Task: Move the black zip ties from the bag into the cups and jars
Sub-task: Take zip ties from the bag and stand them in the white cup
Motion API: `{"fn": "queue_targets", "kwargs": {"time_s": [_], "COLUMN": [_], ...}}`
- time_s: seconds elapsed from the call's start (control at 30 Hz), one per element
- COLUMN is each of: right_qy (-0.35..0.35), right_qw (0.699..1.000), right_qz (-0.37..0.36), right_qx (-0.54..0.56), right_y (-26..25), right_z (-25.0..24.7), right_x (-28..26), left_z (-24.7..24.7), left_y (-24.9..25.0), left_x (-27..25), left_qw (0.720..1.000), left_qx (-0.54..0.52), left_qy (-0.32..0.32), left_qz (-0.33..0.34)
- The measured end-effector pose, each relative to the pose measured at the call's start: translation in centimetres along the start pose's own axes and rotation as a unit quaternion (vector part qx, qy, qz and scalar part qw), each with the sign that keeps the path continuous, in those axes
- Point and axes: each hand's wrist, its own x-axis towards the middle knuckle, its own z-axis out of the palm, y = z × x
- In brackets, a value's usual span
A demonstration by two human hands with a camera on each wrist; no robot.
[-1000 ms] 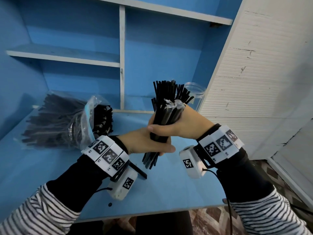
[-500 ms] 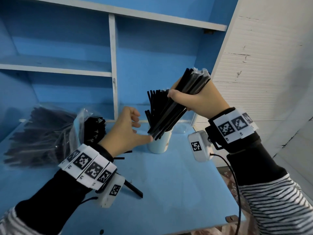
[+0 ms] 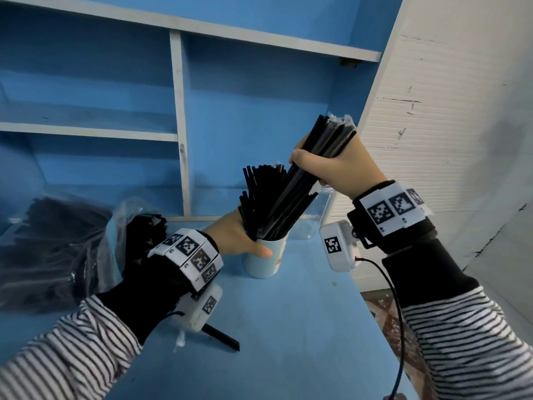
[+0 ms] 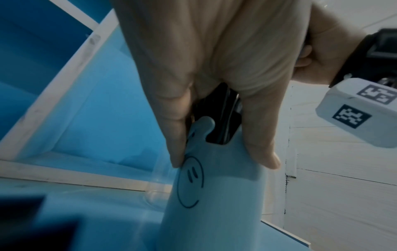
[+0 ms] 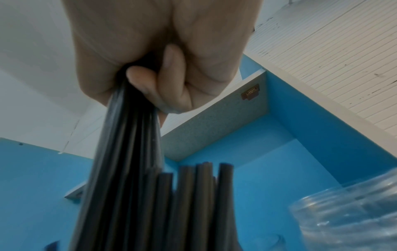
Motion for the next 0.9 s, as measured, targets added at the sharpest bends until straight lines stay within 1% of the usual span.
{"fn": "queue_targets", "kwargs": {"time_s": [0.23, 0.33, 0.5, 0.67, 0.8, 0.9], "right_qy": [-0.006, -0.019, -0.016, -0.045, -0.055, -0.052], "right_qw": [1.000, 0.999, 0.999, 0.998, 0.996, 0.993], "right_qz": [0.009, 0.013, 0.004, 0.008, 0.022, 0.039], "right_qx": [-0.021, -0.031, -0.045, -0.050, -0.061, -0.095], "right_y": [0.5, 0.9, 1.3, 1.4, 1.8, 2.4], "right_z": [0.2, 1.2, 2.1, 3.4, 4.2, 4.9], "right_x": [1.3, 1.4, 1.5, 1.2, 0.9, 0.6], "left_z": [0.2, 0.2, 0.2, 0.1, -0.1, -0.1], "left_y": [-0.5, -0.5, -0.2, 0.1, 0.3, 0.4], "left_x": [0.3, 0.5, 0.4, 0.3, 0.3, 0.2], "left_qw": [0.999, 0.998, 0.998, 0.998, 0.998, 0.999], "left_qx": [0.023, 0.041, 0.050, 0.024, 0.004, -0.007], "left_qy": [0.019, 0.025, 0.027, 0.023, 0.017, 0.018], "left_qz": [-0.036, -0.040, -0.040, -0.051, -0.052, -0.043]}}
